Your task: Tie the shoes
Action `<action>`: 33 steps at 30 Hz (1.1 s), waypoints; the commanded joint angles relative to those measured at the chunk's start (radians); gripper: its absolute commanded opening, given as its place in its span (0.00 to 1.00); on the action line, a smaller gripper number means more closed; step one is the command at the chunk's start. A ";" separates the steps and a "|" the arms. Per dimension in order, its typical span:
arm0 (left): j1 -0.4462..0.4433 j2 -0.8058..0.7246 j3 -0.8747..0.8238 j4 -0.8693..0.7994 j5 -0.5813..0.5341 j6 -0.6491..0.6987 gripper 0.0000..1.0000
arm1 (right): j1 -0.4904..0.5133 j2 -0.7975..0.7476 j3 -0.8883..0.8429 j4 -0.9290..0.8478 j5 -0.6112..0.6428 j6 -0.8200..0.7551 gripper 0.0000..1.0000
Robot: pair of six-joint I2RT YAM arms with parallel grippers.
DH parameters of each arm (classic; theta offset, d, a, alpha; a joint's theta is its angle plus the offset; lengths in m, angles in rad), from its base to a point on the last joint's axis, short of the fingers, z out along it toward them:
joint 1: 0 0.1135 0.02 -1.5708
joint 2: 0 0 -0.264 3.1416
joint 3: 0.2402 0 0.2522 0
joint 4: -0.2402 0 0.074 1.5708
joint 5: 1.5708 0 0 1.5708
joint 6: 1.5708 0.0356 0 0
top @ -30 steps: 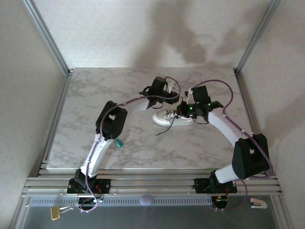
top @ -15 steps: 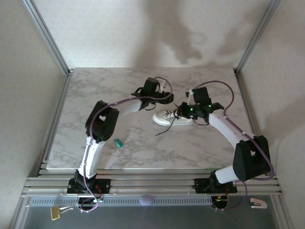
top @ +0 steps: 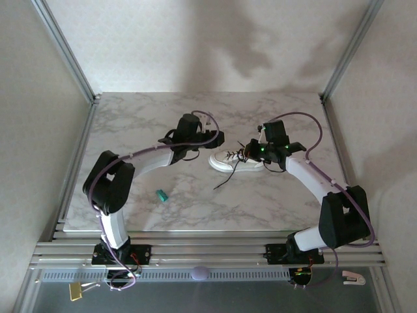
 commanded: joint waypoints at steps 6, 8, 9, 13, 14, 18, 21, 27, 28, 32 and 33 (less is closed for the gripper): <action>-0.104 0.003 -0.026 0.016 0.055 -0.026 0.38 | -0.022 0.011 -0.022 0.004 0.018 0.014 0.00; -0.112 0.015 -0.019 0.017 0.058 -0.038 0.37 | -0.022 0.010 -0.022 0.004 0.014 0.014 0.00; -0.118 0.019 -0.017 0.020 0.059 -0.040 0.37 | -0.022 0.010 -0.023 0.004 0.014 0.014 0.00; -0.133 0.047 0.014 0.004 0.065 -0.042 0.36 | -0.024 0.009 -0.024 0.003 0.011 0.013 0.00; -0.136 0.057 0.025 -0.006 0.060 -0.041 0.36 | -0.024 0.009 -0.024 0.001 0.010 0.013 0.00; -0.141 0.087 0.056 -0.034 0.048 -0.036 0.35 | -0.024 0.002 -0.027 -0.001 0.010 0.013 0.00; -0.141 0.102 0.070 -0.031 0.060 -0.037 0.35 | -0.025 -0.003 -0.028 -0.004 0.011 0.011 0.00; -0.143 0.128 0.103 -0.043 0.067 -0.035 0.36 | -0.027 -0.008 -0.030 -0.005 0.010 0.011 0.00; -0.142 0.132 0.110 -0.047 0.065 -0.033 0.36 | -0.026 -0.010 -0.030 -0.005 0.010 0.013 0.00; -0.142 0.159 0.145 -0.077 0.052 -0.028 0.37 | -0.027 -0.013 -0.031 -0.008 0.010 0.011 0.00; -0.143 0.166 0.155 -0.088 0.047 -0.023 0.37 | -0.027 -0.013 -0.032 -0.009 0.010 0.012 0.00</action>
